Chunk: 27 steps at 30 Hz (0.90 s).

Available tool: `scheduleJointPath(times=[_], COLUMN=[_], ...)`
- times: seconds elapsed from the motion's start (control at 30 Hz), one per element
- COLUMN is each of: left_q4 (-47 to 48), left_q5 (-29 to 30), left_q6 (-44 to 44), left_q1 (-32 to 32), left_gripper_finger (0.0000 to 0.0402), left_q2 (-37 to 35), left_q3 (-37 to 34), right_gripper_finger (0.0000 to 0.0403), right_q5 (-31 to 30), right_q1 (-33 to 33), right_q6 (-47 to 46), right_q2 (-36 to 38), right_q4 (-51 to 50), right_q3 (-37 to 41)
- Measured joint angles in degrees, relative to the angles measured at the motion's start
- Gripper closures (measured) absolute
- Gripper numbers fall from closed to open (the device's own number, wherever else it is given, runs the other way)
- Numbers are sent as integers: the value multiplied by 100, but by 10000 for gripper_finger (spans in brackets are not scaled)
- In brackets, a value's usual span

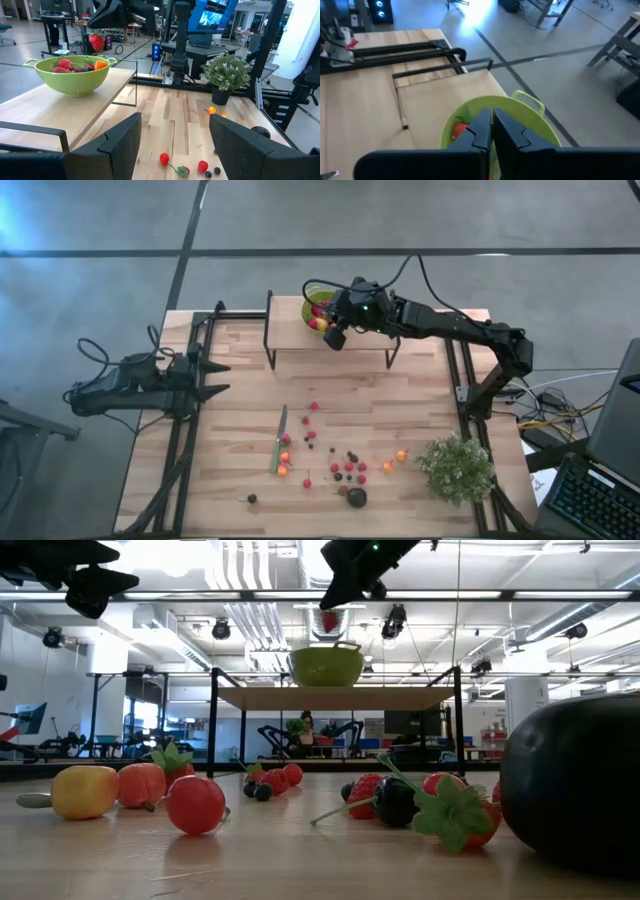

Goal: Pick & Place Fruit
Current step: Put the strawberry into the green colander on the shelf

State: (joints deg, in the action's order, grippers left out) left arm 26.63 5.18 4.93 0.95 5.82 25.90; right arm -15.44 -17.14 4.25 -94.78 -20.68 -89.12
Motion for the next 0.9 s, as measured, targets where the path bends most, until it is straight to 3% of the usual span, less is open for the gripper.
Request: scheduleJointPath(times=[0.47,0.9], left_q4=[0,2], left_q5=[0,-1], left_q6=[0,0], left_q1=[0,2], left_gripper_finger=[161,161], left_q2=[-1,-1], left_q3=[0,-1], right_gripper_finger=[394,394], right_q5=[-170,-172], right_q1=[-177,-270], right_q6=[176,193], right_q2=[-9,-9], right_q4=[809,751], right_q3=[464,591])
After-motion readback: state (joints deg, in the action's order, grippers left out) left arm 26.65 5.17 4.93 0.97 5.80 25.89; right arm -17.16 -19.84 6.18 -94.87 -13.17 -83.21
